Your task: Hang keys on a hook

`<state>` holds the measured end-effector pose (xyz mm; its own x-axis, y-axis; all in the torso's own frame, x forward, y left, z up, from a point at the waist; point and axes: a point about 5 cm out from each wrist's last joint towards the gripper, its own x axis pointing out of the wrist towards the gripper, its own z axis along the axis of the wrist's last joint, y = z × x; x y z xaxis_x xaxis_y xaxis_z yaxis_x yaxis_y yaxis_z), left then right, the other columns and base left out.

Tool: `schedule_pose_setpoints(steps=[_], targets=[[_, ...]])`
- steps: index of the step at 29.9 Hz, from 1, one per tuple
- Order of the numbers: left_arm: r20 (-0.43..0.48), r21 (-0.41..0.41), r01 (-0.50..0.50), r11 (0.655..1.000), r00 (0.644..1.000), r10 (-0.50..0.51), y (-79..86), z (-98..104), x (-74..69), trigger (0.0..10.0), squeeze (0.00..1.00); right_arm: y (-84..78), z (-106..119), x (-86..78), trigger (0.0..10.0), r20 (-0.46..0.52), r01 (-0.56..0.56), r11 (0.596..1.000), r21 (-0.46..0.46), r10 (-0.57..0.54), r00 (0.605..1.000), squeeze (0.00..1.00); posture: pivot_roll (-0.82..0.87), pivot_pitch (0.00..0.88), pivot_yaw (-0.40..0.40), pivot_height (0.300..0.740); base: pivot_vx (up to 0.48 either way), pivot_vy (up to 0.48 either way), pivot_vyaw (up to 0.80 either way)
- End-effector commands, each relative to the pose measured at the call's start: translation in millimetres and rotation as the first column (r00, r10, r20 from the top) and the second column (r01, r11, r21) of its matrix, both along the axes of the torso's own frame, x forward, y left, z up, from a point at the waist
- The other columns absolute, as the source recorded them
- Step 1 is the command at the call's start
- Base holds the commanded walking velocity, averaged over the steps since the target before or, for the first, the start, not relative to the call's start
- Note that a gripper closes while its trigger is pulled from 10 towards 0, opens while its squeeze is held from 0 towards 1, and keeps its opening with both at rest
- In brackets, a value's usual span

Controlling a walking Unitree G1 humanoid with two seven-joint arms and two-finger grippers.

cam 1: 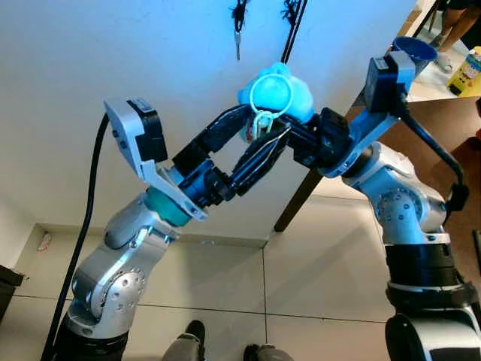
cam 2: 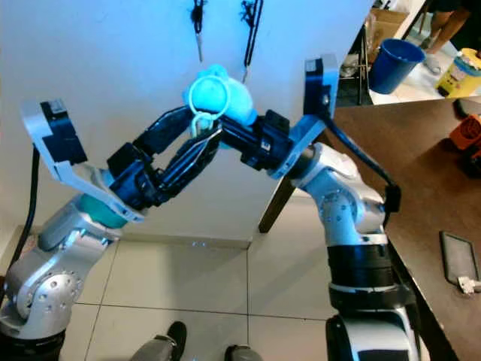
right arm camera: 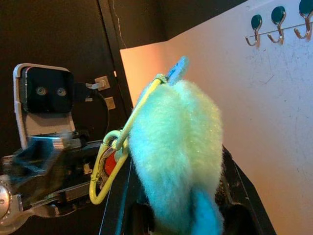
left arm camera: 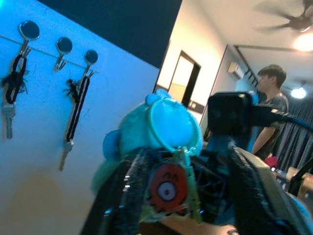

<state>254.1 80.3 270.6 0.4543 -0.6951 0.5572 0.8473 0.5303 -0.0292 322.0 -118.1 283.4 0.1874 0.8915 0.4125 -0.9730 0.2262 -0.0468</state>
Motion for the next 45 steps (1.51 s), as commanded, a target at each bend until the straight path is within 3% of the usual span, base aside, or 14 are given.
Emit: schedule_pose_setpoints(steps=[1,18,30,45], targets=[[-0.01,0.048,0.027,0.998,1.0,-0.026,-9.6,-5.5,-0.3,0.0,0.0,2.5,-1.3,-3.4,0.0,0.013,-0.017,1.0,-0.019,0.018,1.0,0.0,0.02,0.116,0.001,0.74,0.0,0.0,0.0],[0.009,0.11,0.018,0.994,1.0,-0.019,-12.8,-9.7,0.8,0.0,0.0,-0.3,-0.8,-1.5,0.0,0.023,0.005,1.0,-0.02,-0.005,1.0,0.0,0.02,0.1,0.002,0.74,0.0,0.0,0.0],[0.031,0.092,-0.048,0.995,0.998,0.045,1.4,-2.1,7.8,0.0,0.0,-3.6,-15.4,5.6,0.0,0.017,0.093,0.988,-0.121,-0.092,0.996,0.0,0.02,0.114,-0.001,0.74,0.0,0.0,0.0],[0.035,0.055,-0.07,0.996,0.997,0.068,6.9,4.2,9.0,0.0,0.0,-0.2,-17.8,3.3,0.0,0.021,0.088,0.99,-0.111,-0.086,0.996,0.0,0.02,0.126,-0.001,0.74,0.0,0.0,0.0]])
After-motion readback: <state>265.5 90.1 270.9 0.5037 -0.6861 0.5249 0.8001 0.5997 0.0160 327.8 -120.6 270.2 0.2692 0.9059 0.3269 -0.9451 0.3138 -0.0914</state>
